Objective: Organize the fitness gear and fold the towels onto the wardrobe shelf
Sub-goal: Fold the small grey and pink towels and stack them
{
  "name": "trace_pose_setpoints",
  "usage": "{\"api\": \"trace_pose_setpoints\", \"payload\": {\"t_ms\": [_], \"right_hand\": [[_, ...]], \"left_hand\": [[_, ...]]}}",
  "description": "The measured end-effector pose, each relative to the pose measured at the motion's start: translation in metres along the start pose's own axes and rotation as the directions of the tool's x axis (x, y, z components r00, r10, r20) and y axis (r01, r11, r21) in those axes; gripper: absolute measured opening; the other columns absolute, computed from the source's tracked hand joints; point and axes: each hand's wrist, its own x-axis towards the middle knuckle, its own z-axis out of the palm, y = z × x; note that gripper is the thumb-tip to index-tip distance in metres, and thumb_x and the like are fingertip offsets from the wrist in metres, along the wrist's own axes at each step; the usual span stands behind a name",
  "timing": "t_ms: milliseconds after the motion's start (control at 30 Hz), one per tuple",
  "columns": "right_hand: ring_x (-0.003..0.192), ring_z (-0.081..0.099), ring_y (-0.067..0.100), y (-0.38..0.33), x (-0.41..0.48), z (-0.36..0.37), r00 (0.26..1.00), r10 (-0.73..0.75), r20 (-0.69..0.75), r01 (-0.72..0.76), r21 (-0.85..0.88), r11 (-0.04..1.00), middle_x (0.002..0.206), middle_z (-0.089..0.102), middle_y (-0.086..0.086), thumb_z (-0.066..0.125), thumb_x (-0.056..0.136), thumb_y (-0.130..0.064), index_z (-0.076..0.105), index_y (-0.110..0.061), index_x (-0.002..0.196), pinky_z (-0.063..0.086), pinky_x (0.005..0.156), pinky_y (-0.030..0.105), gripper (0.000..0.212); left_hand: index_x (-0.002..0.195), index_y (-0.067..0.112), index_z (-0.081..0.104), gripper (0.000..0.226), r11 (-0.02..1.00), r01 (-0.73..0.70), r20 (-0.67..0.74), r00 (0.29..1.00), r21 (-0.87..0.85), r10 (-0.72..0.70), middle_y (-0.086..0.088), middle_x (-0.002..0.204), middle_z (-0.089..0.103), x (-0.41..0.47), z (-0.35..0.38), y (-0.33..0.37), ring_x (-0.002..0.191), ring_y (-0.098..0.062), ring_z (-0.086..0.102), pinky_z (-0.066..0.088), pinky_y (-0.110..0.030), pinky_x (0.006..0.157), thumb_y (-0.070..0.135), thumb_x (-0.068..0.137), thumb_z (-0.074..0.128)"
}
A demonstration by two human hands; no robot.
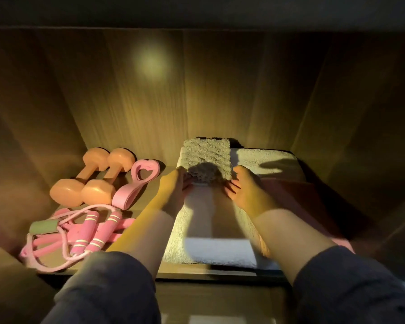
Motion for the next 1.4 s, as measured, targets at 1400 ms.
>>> {"api": "trace_pose_setpoints", "payload": {"t_ms": [1400], "right_hand": [[0.088, 0.061, 0.024, 0.044, -0.103, -0.052, 0.999, 0.048, 0.016, -0.044, -0.203, 0.978, 0.120, 0.054, 0.010, 0.064, 0.091, 0.001, 0.035, -0.006, 0.145, 0.060, 0.060, 0.029, 0.062]], "left_hand": [[0.104, -0.009, 0.057, 0.012, 0.976, 0.216, 0.035, 0.975, 0.034, -0.218, -0.019, 0.083, 0.064, -0.109, -0.043, -0.028, 0.063, -0.024, 0.071, 0.058, -0.028, 0.053, -0.002, 0.095, 0.054]]}}
